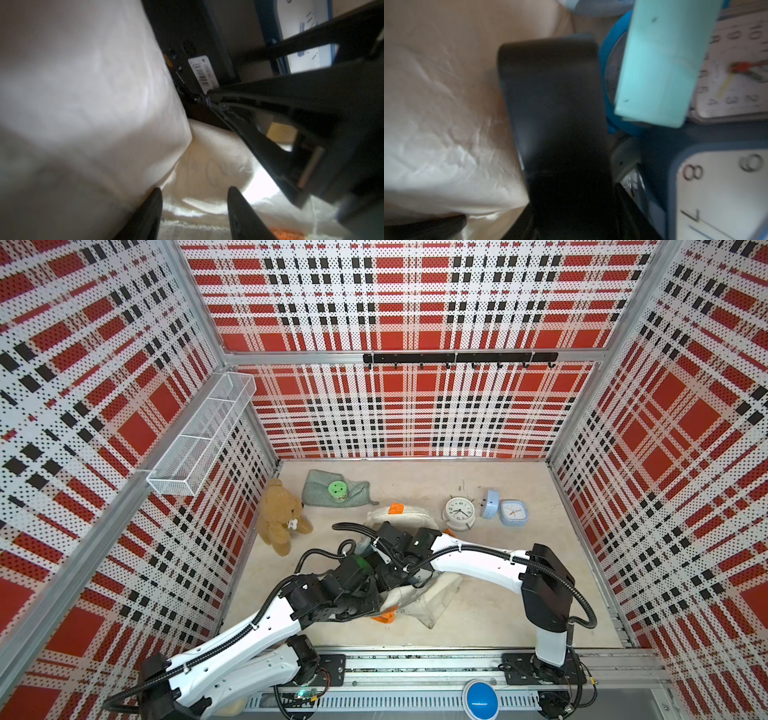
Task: Take the alarm clock out of the canvas bag
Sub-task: Pick up the alarm from the canvas bag.
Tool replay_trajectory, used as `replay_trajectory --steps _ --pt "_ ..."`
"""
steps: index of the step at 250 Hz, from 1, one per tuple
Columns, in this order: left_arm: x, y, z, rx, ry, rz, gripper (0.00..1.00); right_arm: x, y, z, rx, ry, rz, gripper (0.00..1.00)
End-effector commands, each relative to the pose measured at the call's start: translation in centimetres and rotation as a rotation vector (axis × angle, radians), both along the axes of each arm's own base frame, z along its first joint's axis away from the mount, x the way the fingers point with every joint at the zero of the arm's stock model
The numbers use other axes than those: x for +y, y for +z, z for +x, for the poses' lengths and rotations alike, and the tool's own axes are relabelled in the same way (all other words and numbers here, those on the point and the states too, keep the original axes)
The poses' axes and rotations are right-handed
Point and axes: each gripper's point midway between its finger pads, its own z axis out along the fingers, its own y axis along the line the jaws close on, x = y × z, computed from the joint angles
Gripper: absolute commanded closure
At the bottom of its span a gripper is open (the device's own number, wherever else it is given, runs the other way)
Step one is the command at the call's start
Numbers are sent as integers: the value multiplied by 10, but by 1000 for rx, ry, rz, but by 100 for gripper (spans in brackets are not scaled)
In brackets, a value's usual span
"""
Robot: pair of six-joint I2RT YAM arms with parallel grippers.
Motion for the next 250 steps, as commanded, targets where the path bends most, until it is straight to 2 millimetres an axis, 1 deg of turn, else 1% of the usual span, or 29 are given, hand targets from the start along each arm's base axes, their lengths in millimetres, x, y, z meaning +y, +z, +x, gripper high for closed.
replay_trajectory --steps 1,15,26,35,57,61,85,103,124,150,170,190,203,230,250 --pt "11 -6 -1 17 48 32 46 12 2 2 1 8 29 59" --pt "11 -5 -1 15 48 29 45 11 5 3 -8 4 27 61" --pt "11 -3 -1 11 48 24 45 11 8 3 -12 3 31 67" --pt "10 -2 0 7 47 21 44 11 12 3 -15 3 38 69" --pt "8 3 1 -2 48 8 43 11 27 3 -27 4 56 70" --pt "8 4 1 -3 48 8 42 10 30 3 -40 27 56 70" --pt "7 16 5 -35 52 -13 39 4 55 3 -71 30 74 70" --pt "5 29 9 -73 44 -37 32 -2 79 4 -110 29 99 69" --pt "1 46 14 -128 13 -63 26 -7 109 4 -159 29 153 68" --pt "-2 70 20 -202 -27 -73 21 -13 143 7 -227 18 209 66" --pt "-2 88 24 -255 -47 -73 17 -18 164 11 -270 7 237 65" --pt "-2 112 28 -320 -70 -87 12 -26 186 17 -316 -14 257 65" --pt "-4 131 31 -370 -83 -111 10 -33 202 21 -344 -29 271 65" --pt "-11 177 32 -484 -146 -176 7 -48 243 24 -413 -49 321 65" --pt "-13 208 33 -562 -188 -202 4 -67 270 28 -464 -77 342 64"
